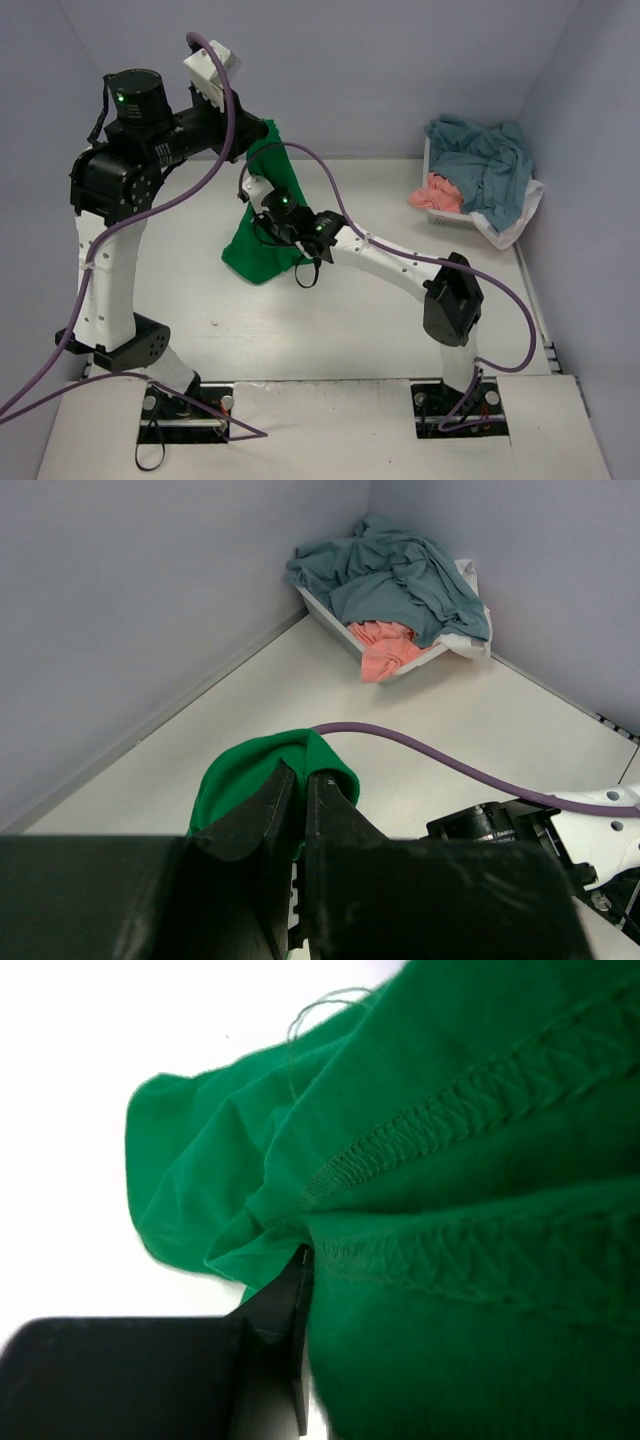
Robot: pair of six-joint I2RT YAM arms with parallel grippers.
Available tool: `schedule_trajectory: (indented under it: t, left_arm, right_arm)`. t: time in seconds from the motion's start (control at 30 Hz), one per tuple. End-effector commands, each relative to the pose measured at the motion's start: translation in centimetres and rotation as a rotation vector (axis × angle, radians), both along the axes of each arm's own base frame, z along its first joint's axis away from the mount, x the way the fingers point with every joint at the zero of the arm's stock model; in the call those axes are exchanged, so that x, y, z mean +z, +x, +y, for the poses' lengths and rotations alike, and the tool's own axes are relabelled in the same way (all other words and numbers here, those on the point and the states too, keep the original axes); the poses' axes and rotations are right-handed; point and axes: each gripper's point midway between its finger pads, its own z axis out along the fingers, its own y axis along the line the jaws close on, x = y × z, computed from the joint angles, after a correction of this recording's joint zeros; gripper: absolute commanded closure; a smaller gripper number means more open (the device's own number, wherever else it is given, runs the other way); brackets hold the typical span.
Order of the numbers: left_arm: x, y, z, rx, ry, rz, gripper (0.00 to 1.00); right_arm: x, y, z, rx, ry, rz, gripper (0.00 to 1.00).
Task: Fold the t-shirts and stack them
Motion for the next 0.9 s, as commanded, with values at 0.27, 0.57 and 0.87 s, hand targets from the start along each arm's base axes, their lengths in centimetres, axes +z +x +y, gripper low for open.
schedule_trajectory:
  t: [0.27, 0.57, 0.87]
  left_arm:
    - [2.8, 0.0, -0.2, -0.013, -0.035, -0.109, 1.0]
    - [2.2, 1.2, -0.4, 0.007, -0.034, -0.086, 1.0]
    - [2.3, 1.0, 0.0, 0.02, -0.025, -0.097, 1.0]
  right_arm:
    - [8.7, 0.1, -2.5, -0.034, 0.149, -0.13, 0.44]
    - [7.3, -0.9, 0.4, -0.101, 0.227, -0.157, 0.49]
    - [3.0, -3.0, 3.7, -0.154, 0.22, -0.197, 0.75]
